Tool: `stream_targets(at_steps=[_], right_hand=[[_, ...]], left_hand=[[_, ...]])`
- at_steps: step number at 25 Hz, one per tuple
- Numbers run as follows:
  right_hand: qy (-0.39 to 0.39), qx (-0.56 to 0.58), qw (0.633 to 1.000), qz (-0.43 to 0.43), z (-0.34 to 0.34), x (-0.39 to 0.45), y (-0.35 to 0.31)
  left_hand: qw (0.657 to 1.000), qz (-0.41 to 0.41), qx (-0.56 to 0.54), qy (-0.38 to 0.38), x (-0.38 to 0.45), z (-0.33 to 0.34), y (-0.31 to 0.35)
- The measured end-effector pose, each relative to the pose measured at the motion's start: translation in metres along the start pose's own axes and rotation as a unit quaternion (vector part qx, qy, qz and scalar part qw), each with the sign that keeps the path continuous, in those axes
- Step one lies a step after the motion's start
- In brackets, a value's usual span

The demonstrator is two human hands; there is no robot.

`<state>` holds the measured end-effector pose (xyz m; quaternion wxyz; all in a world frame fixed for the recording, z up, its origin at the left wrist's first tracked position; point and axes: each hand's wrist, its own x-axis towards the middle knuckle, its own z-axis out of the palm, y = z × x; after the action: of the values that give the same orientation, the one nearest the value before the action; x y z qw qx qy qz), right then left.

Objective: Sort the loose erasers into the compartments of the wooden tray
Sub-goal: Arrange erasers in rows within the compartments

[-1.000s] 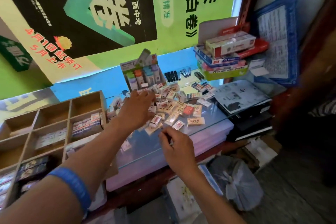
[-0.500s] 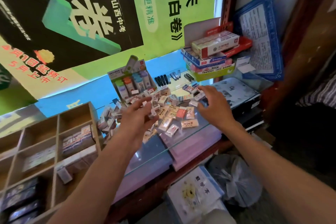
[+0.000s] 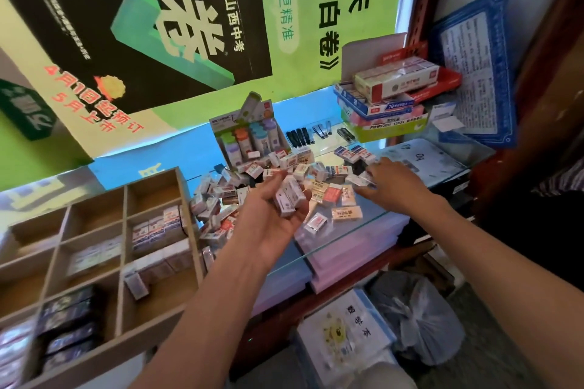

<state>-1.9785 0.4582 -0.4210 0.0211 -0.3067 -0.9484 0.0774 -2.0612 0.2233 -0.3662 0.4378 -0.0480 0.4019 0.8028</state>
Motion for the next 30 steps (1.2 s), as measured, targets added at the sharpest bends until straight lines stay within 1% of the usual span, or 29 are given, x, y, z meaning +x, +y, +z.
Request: stream_targets(at_steps=[2,3,5,7,9,11,14,17,18,20,21,22,23,24,25,26,27,28,29,30], right_hand=[[0.043,0.061,0.995,0.064,-0.005,-0.01,-0.005],[0.071,0.091,0.99,0.083,-0.008,-0.017,-0.008],[0.133,0.136,0.979,0.076,-0.017,-0.032,-0.018],[0.175,0.187,0.967,0.006,-0.029,-0.045,-0.045],[0.188,0.243,0.948,-0.085,-0.04,-0.06,-0.089],[0.192,0.273,0.928,-0.168,-0.045,-0.076,-0.141],[0.193,0.27,0.913,-0.236,-0.037,-0.094,-0.21],[0.167,0.299,0.902,-0.264,-0.025,-0.101,-0.266],[0.136,0.331,0.892,-0.276,-0.022,-0.103,-0.286],[0.039,0.424,0.859,-0.285,-0.021,-0.107,-0.323],[-0.012,0.466,0.839,-0.281,-0.022,-0.108,-0.337],[-0.052,0.491,0.826,-0.271,-0.023,-0.108,-0.351],[-0.071,0.49,0.829,-0.261,-0.021,-0.107,-0.363],[-0.074,0.466,0.845,-0.252,-0.018,-0.103,-0.373],[-0.065,0.414,0.874,-0.247,-0.013,-0.098,-0.382],[-0.055,0.335,0.905,-0.254,-0.008,-0.092,-0.392],[-0.052,0.246,0.929,-0.272,-0.001,-0.086,-0.4],[-0.054,0.173,0.94,-0.289,0.004,-0.081,-0.408],[-0.059,0.135,0.943,-0.299,0.008,-0.076,-0.414],[-0.068,0.121,0.943,-0.303,0.01,-0.071,-0.419]], left_hand=[[0.999,0.013,0.023,0.021,-0.003,-0.004,0.001],[0.999,0.014,0.029,0.031,-0.005,-0.007,0.003],[0.998,0.01,0.03,0.045,-0.013,-0.01,0.008],[0.998,0.01,0.029,0.055,-0.02,-0.017,0.013],[0.998,0.01,0.037,0.054,-0.03,-0.022,0.018],[0.998,0.037,0.047,0.029,-0.043,-0.035,0.027],[0.992,0.095,0.082,0.013,-0.067,-0.069,0.054],[0.979,0.147,0.133,0.042,-0.093,-0.113,0.083],[0.975,0.162,0.137,0.057,-0.103,-0.13,0.093],[0.966,0.184,0.163,0.083,-0.124,-0.168,0.111],[0.957,0.191,0.195,0.097,-0.133,-0.185,0.118],[0.944,0.2,0.238,0.114,-0.142,-0.203,0.126],[0.924,0.214,0.288,0.134,-0.148,-0.22,0.134],[0.901,0.231,0.332,0.155,-0.153,-0.232,0.141],[0.88,0.253,0.361,0.177,-0.156,-0.242,0.148],[0.865,0.272,0.373,0.196,-0.159,-0.252,0.155],[0.859,0.285,0.372,0.208,-0.16,-0.259,0.161],[0.859,0.291,0.364,0.213,-0.161,-0.266,0.165],[0.86,0.293,0.357,0.216,-0.159,-0.272,0.168],[0.863,0.292,0.349,0.22,-0.158,-0.277,0.17]])
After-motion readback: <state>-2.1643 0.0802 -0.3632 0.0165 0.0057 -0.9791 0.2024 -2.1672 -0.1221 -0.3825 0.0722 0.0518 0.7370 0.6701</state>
